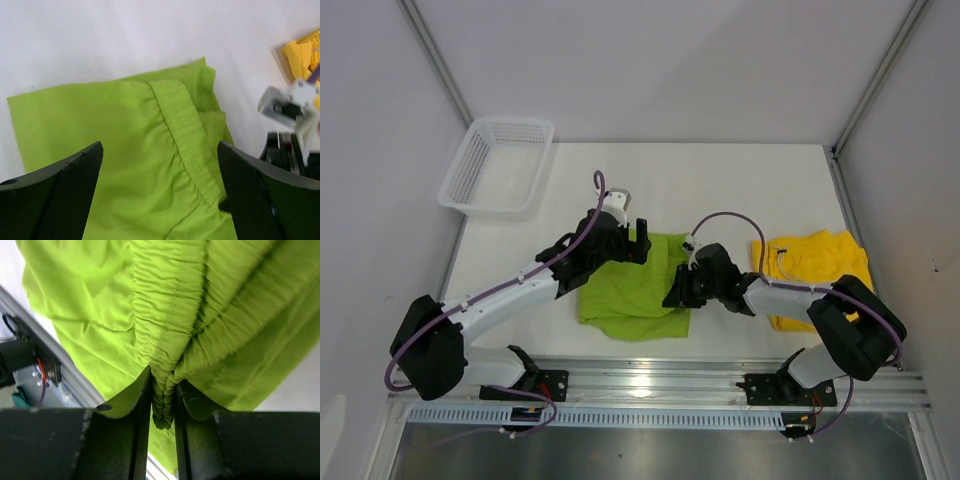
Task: Fold and stack the shorts
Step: Fold the shorts
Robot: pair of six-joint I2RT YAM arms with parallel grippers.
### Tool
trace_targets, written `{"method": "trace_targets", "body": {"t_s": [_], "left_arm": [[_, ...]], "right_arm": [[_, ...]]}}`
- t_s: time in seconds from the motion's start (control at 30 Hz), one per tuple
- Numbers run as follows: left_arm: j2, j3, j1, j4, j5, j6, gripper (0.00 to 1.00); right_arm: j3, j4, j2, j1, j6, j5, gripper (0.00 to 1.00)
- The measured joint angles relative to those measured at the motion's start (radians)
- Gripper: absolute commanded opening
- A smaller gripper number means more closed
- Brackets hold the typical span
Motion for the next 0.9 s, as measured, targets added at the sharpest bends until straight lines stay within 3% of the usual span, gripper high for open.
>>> {"method": "trace_targets", "body": {"t_s": [0.03, 0.1, 0.13, 0.27, 0.47, 0.67, 0.9], "left_arm": [[0.011, 0.008, 0.011, 0.000, 0.010, 0.000, 0.97], [0.029, 0.015, 0.033, 0.000, 0.026, 0.003, 0.97], [0.037, 0.016, 0.042, 0.000, 0.034, 0.006, 0.97], [0.066, 0.020, 0.063, -0.002, 0.064, 0.014, 0.96], [0.125, 0.058, 0.064, -0.014, 0.110, 0.033, 0.94], [0.156, 0.071, 0.064, -0.016, 0.135, 0.036, 0.93], [0.187, 0.093, 0.054, -0.019, 0.137, 0.043, 0.99]], "right_arm": [[-0.004, 0.008, 0.000, 0.029, 0.013, 0.006, 0.28], [-0.010, 0.024, 0.000, 0.085, 0.042, 0.022, 0.43], [-0.010, 0.031, 0.002, 0.119, 0.060, 0.027, 0.59], [0.001, 0.048, 0.032, 0.221, 0.090, 0.040, 0.75], [0.013, -0.004, -0.016, 0.238, 0.110, 0.069, 0.75], [-0.002, -0.079, -0.181, 0.131, 0.106, 0.081, 0.72], [-0.005, -0.109, -0.217, -0.026, 0.081, 0.052, 0.68]]}}
